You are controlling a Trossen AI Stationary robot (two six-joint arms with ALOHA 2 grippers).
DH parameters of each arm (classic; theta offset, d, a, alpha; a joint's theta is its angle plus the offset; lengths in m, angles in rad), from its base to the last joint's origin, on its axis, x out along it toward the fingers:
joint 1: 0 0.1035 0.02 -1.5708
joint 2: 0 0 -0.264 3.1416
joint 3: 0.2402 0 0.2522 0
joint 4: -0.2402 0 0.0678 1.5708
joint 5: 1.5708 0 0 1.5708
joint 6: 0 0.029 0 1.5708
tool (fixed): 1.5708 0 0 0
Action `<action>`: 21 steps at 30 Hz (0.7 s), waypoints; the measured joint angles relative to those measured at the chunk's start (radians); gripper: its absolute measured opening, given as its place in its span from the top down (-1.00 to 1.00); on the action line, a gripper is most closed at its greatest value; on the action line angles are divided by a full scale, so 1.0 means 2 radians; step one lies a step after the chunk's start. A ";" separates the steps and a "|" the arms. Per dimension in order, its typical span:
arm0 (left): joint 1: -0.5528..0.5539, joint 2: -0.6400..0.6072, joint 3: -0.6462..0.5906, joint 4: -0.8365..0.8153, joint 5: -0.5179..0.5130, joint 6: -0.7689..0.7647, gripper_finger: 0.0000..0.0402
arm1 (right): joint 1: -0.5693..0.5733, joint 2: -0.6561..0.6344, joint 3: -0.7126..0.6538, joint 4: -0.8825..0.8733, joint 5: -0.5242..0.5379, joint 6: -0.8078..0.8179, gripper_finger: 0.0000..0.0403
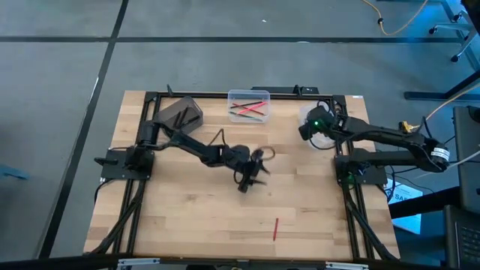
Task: Sort crayons/erasers/pens/pencils in bins
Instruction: Put the red crayon into the right transparent bin
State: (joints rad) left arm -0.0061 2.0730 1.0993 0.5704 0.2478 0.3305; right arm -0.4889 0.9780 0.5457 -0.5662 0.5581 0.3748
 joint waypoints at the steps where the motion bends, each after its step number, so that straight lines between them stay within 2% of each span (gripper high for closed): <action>1: -0.006 0.007 0.003 -0.003 0.017 0.013 0.05 | 0.007 -0.008 0.000 0.016 -0.006 -0.014 0.15; 6: -0.034 0.065 0.080 -0.033 0.099 0.036 0.05 | 0.056 -0.047 0.000 0.088 -0.058 -0.064 0.13; 9: -0.046 0.095 0.140 -0.083 0.130 0.036 0.05 | 0.087 -0.067 0.000 0.100 -0.091 -0.072 0.13; 13: -0.058 0.133 0.229 -0.153 0.190 0.036 0.05 | 0.121 -0.090 0.000 0.097 -0.103 -0.073 0.12; 21: -0.078 0.226 0.375 -0.281 0.211 0.062 0.05 | 0.153 -0.127 0.000 0.098 -0.123 -0.073 0.12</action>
State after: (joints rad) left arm -0.1614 2.5247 1.8494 0.0087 0.6691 0.4547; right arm -0.1827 0.7249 0.5457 -0.3702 0.3122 0.2279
